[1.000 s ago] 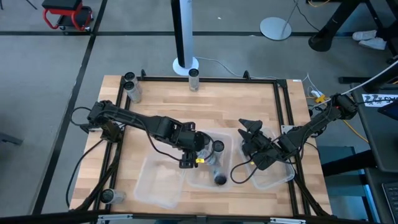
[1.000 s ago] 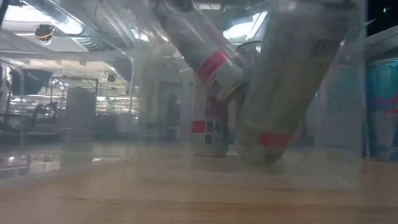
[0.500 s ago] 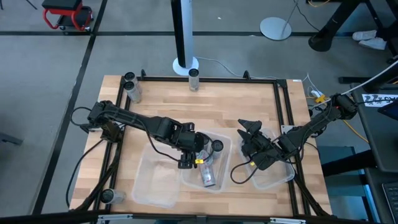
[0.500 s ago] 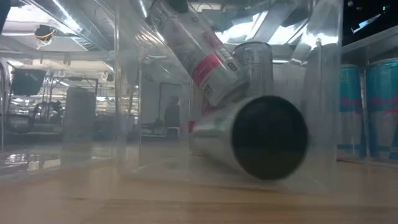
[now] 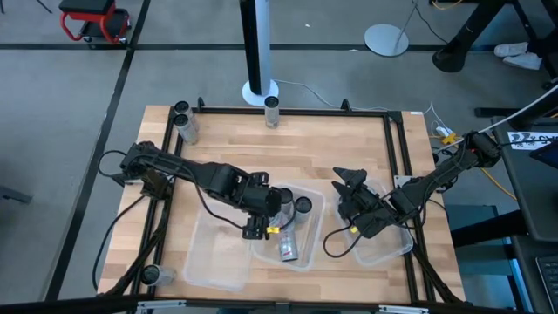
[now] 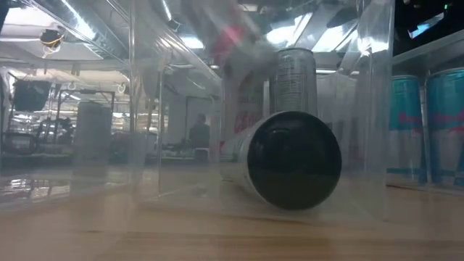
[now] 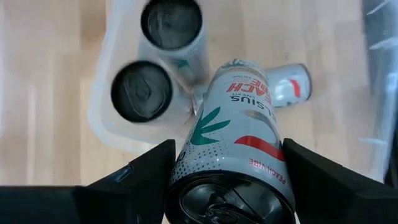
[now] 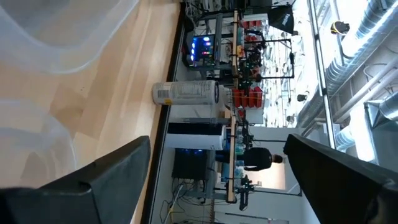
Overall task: Sort soda cans
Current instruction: Put the white-pink soda can into the middle transparent bin
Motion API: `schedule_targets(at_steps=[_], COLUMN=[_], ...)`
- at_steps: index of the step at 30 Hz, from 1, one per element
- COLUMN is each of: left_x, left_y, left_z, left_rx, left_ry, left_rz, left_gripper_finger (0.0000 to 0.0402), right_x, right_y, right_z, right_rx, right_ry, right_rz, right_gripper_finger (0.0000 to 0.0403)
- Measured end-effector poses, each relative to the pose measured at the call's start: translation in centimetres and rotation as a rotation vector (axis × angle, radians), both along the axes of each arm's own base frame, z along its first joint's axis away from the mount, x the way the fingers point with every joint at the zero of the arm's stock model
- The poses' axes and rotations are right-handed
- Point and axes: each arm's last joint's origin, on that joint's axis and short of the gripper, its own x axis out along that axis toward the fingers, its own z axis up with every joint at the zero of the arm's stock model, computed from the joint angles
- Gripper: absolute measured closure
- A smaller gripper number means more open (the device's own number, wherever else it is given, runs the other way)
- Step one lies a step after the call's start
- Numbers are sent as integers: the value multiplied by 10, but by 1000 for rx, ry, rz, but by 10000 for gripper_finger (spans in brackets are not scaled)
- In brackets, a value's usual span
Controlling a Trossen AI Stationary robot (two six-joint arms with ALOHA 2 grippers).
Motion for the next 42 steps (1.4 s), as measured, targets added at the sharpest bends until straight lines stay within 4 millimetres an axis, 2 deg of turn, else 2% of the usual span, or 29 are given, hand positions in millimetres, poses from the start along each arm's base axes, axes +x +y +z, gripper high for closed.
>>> schedule_targets(at_steps=[9, 13, 18, 20, 23, 28, 31, 38, 42], left_x=[-21, -45, -70, -72, -64, -53, -49, -45, -49], left_y=[6, 22, 60, 77, 102, 146, 170, 201, 209], left_z=[59, 84, 91, 86, 73, 38, 14, -43, -60], left_rx=[55, 104, 167, 174, 127, 104, 75, -40, -66], left_ry=[-149, -164, -92, -36, 18, 180, 219, 247, 284], left_rz=[42, 143, 378, 466, 526, 587, 599, 585, 602], left_gripper_finger=[148, 148, 148, 148, 148, 148, 148, 148, 148], right_x=[1, 1, 1, 0, 0, 0, 0, 0, 0], right_y=[0, 0, 0, 0, 0, 0, 1, 0, 0], right_z=[0, 0, 0, 0, 0, 0, 0, 0, 0], right_rx=[4, 6, 7, 8, 9, 15, 20, 17, 17], right_ry=[-2, -2, -2, -2, -3, 0, 6, 11, 11], right_rz=[5, 6, 7, 7, 6, 11, 19, 19, 19], right_gripper_finger=[31, 31, 31, 31, 31, 31, 31, 31, 31])
